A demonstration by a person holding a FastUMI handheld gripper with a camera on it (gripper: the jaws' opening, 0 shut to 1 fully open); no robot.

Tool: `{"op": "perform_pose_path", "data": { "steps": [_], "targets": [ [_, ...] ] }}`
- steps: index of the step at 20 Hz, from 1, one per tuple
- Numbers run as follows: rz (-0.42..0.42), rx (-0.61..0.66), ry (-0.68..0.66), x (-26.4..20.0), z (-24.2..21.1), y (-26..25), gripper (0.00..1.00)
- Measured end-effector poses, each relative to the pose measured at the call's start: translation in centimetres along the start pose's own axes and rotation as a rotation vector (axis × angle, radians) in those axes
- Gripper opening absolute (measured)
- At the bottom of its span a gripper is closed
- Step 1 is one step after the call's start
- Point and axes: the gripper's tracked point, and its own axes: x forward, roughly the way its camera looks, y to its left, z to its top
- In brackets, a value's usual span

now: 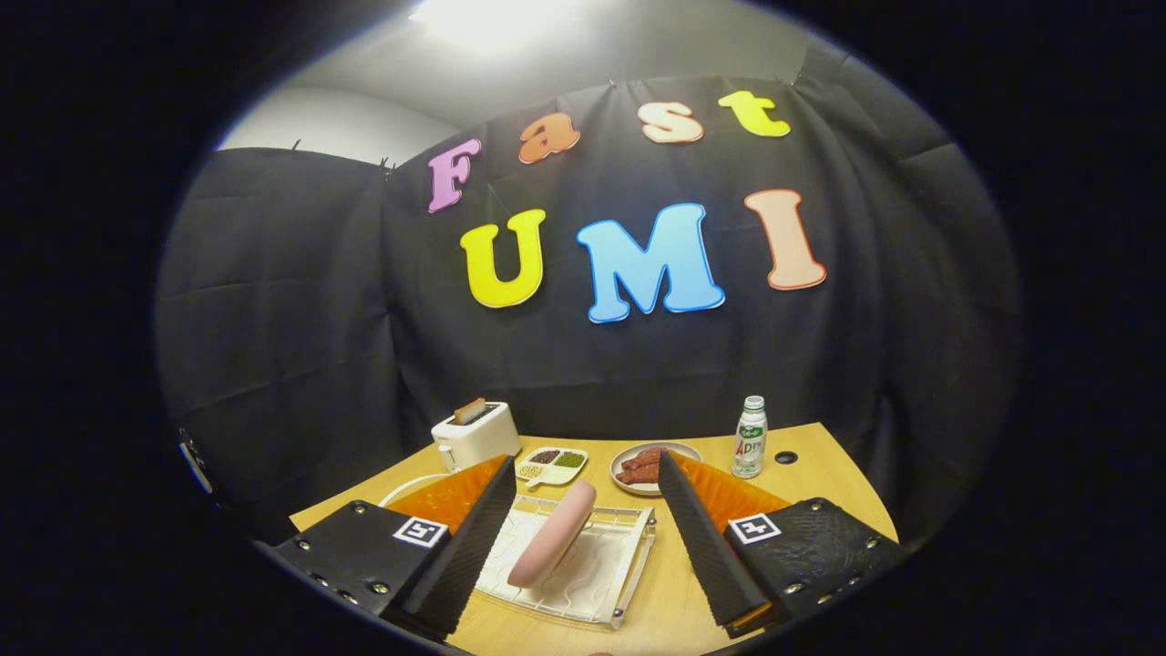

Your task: Take the plate from the dish rack, then take the spoon from the basket and place it into the plate.

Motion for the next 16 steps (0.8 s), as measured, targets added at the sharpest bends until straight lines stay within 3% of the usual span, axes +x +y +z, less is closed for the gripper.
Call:
{"op": "perform_pose_path", "data": {
  "steps": [11, 16],
  "targets": [
    [0.021, -0.018, 0.418, 9.3, -7.4, 0.7, 0.97],
    [0.031, 0.032, 0.629, 11.8, -12.3, 0.5, 0.97]
  ]
}}
